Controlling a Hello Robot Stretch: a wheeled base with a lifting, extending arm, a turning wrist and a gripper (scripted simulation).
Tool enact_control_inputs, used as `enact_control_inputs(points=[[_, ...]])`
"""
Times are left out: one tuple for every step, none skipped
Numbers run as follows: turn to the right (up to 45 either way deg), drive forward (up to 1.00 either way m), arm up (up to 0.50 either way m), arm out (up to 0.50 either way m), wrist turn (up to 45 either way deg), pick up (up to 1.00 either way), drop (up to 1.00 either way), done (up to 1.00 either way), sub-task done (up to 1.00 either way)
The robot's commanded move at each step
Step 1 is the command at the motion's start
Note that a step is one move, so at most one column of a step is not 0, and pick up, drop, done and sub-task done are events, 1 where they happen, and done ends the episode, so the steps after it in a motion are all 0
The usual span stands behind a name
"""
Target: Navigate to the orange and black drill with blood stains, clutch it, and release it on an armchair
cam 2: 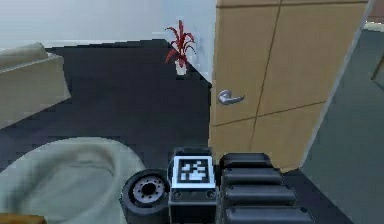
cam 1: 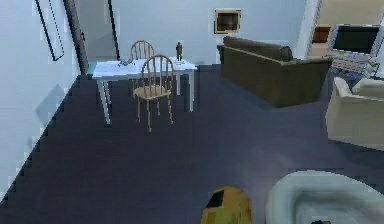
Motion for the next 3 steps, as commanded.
enact_control_inputs(points=[[-6.0,0.0,0.0,0.0,0.0,0.0,0.0,0.0,0.0],[0.0,1.0,0.0,0.0,0.0,0.0,0.0,0.0,0.0],[9.0,0.0,0.0,0.0,0.0,0.0,0.0,0.0,0.0]])
